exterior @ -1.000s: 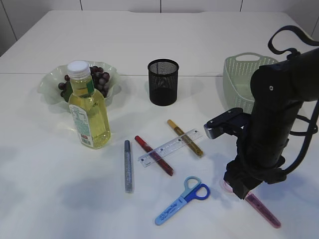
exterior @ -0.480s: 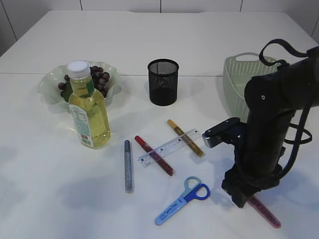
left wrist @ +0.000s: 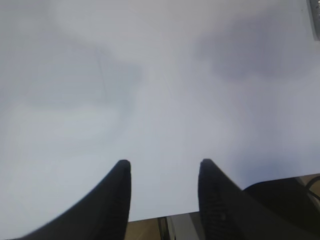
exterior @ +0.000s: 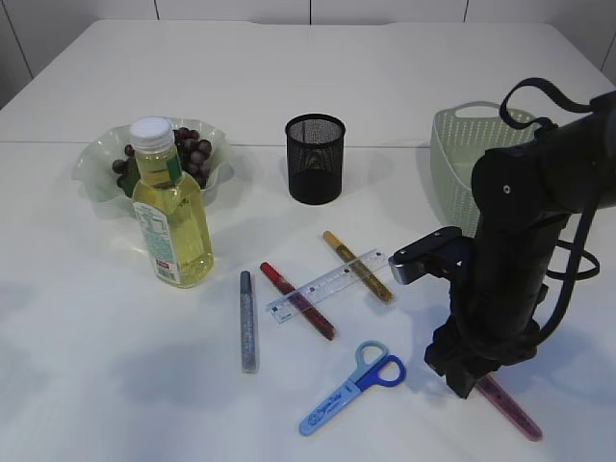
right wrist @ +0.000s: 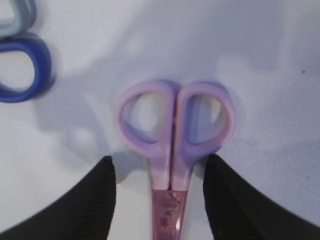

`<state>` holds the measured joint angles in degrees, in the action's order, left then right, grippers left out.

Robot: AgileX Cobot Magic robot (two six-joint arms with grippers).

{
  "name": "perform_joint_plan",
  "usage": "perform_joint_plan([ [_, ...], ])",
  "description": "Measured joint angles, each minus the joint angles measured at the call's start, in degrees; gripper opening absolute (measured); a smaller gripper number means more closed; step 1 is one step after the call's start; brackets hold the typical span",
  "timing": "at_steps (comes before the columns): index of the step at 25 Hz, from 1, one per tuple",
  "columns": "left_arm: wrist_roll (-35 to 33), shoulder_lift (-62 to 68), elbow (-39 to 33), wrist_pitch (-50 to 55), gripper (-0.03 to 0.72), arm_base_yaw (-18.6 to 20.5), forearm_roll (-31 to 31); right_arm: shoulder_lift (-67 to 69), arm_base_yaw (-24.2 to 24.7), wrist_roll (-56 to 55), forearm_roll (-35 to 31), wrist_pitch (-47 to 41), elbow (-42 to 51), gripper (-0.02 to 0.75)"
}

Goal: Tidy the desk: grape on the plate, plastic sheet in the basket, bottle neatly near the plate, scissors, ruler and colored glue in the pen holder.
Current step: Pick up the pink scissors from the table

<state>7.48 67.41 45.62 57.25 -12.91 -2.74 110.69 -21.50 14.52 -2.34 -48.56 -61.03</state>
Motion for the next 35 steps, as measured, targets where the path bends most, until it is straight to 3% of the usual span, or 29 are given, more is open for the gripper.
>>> perform_joint_plan([
  [12, 0.00, 0.00, 0.00, -0.46, 0.314, 0.00, 0.00, 0.32, 0.00, 0.06, 0.00, 0.00, 0.00, 0.228],
  [30, 0.00, 0.00, 0.00, -0.58, 0.309, 0.00, 0.00, -0.47, 0.00, 0.15, -0.59, 0.00, 0.00, 0.194],
  [35, 0.00, 0.00, 0.00, -0.62, 0.309, 0.00, 0.00, -2.83, 0.00, 0.15, -0.59, 0.04, 0.00, 0.122],
])
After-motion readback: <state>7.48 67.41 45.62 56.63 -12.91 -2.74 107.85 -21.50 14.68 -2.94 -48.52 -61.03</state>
